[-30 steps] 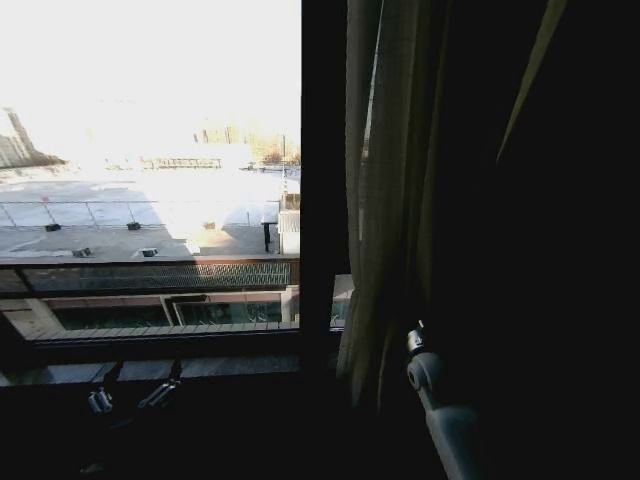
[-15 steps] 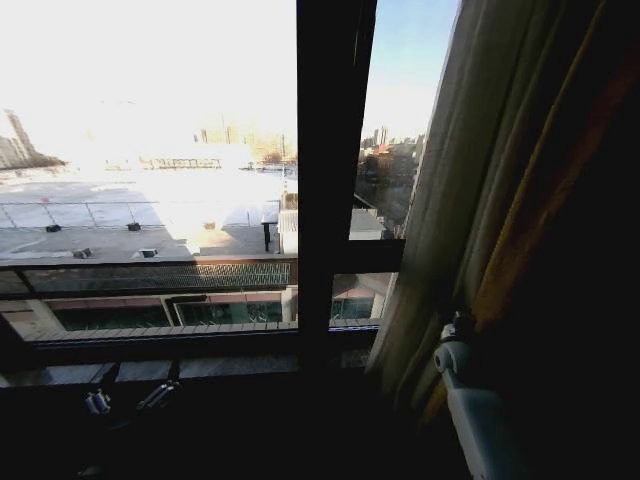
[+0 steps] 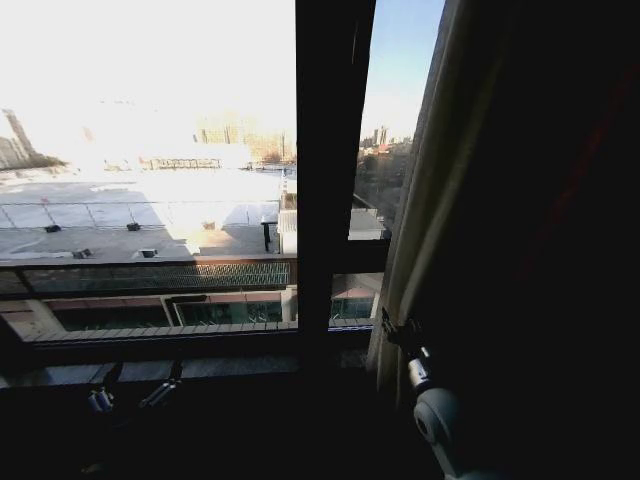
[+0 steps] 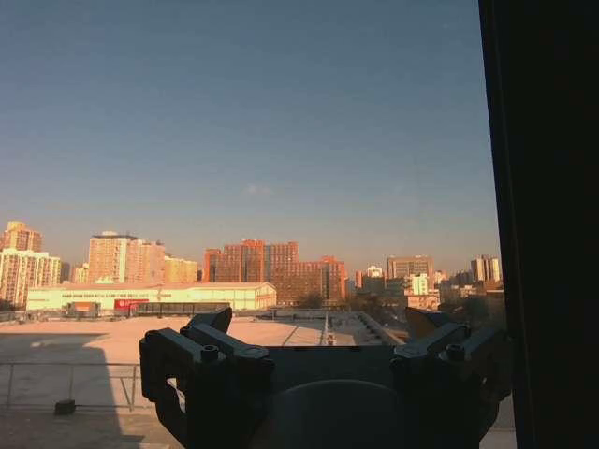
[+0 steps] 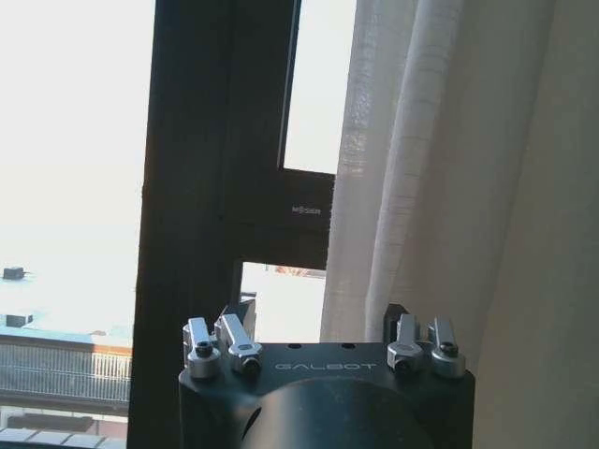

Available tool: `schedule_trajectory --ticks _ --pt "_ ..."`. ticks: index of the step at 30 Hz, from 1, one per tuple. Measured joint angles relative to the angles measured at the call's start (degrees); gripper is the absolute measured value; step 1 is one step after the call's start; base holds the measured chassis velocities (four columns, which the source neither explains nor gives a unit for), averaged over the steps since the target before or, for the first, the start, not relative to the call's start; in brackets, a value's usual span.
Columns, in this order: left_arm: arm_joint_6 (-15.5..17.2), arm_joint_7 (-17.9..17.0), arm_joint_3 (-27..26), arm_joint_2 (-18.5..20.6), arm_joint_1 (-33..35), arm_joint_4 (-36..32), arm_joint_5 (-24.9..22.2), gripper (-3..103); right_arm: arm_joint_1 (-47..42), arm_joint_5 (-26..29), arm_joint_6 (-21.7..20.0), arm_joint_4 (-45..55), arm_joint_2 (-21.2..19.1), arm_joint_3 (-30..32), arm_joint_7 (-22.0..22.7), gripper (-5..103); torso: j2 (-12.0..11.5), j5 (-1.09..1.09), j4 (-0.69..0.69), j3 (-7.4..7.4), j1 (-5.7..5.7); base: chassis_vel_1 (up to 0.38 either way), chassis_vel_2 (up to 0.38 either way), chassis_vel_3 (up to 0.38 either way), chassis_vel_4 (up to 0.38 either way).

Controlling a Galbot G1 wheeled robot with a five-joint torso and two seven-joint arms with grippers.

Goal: Open the curtains by pulling them apart, changing their state from closed to fully open.

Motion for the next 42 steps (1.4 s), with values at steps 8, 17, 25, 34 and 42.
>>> schedule_trajectory --ticks 8,17,25,34,42 --pt "0.71 -0.11 -0.08 0.04 0.22 -0.63 -0.05 100 -2.81 -10.71 5.06 0.34 1.62 -1.11 -4.87 96 0.00 0.02 0.01 0.00 0.00 0.000 0.000 0.000 0.000" --pt "0.47 -0.02 0.37 -0.55 0.32 -0.52 0.58 100 -2.82 -11.46 5.25 0.08 1.49 -2.26 -4.69 100 0.00 0.03 0.01 0.00 -0.01 0.081 0.067 -0.069 -0.068" --pt "0.54 0.08 0.51 -0.66 -0.07 -0.02 1.05 100 -3.12 -11.19 5.35 0.31 1.11 -2.21 -4.24 100 0.01 0.00 0.01 0.00 -0.01 0.231 0.221 -0.237 -0.237" --pt "0.46 0.10 0.32 -0.65 0.11 0.16 1.06 100 -3.14 -11.16 5.38 0.07 1.73 -3.43 -4.18 100 0.00 0.02 0.00 0.00 -0.01 0.317 0.323 -0.318 -0.315" --pt "-0.42 0.11 0.29 -0.57 0.74 0.23 0.84 100 -4.20 -11.29 5.47 0.41 1.88 -3.72 -4.12 100 0.01 0.02 0.00 0.00 -0.01 0.356 0.369 -0.361 -0.363"
